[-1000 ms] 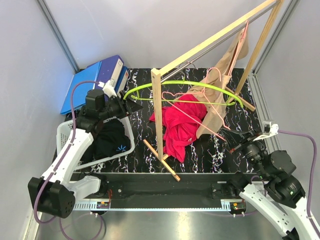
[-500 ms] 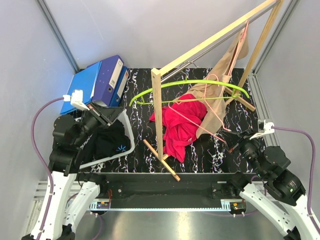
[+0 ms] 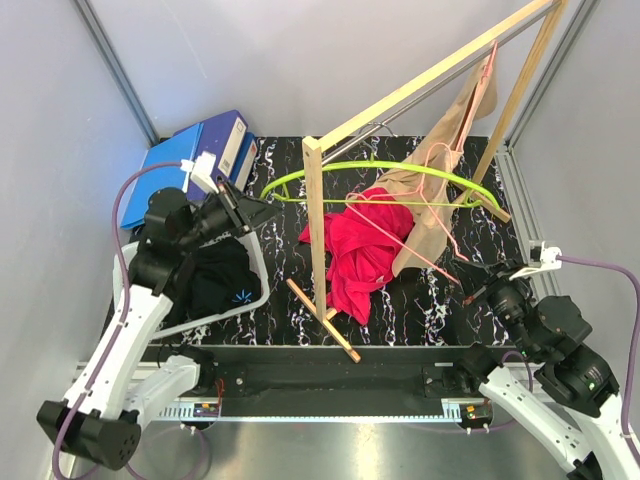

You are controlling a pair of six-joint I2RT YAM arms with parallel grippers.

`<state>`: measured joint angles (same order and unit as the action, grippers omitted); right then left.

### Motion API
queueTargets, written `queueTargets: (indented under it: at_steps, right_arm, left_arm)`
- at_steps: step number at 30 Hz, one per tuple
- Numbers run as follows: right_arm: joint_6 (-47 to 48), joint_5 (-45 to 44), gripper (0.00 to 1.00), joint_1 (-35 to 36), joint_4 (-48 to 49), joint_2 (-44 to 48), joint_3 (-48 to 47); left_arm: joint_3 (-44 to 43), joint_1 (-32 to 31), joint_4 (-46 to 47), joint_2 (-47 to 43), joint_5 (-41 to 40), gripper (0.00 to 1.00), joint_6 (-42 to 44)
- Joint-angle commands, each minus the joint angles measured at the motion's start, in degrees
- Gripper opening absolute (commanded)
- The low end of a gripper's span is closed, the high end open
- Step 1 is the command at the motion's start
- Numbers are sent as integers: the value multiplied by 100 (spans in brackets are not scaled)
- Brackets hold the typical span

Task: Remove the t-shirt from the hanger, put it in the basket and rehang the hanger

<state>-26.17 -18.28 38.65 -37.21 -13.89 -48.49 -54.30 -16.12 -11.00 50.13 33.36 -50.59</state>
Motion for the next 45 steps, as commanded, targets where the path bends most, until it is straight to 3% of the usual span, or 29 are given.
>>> queueTargets:
  at_steps: [1,18,26,33,37,41,45]
  right_arm:
    - [7,-307,0,-16,-75,237,-91]
    - [648,-123,0,-16,-242,54,-740]
    - [1211,431,0,-16,-471,-1246,-1856]
    - [1466,448,0,-16,-489,-2458,-2866]
    - [1676,641,0,-25,-261,-2803,-3350]
    - [1826,817,0,-16,-225,-3075,-3807]
    - [1835,993,0,-16,-286,-3190,-4072]
  left_arm:
    - [-668,-14,441,251,48,23,154]
    - [-1987,-14,-209,1376,-243,28,919]
    - [-2269,-5,-604,1307,-409,29,1200]
    - [-1681,-5,-1088,481,-621,35,1464]
    - [-812,-14,-1106,-282,-621,40,1341]
    - [172,-14,-983,-601,-577,50,1183]
    - [551,-110,-702,-592,-462,58,1086]
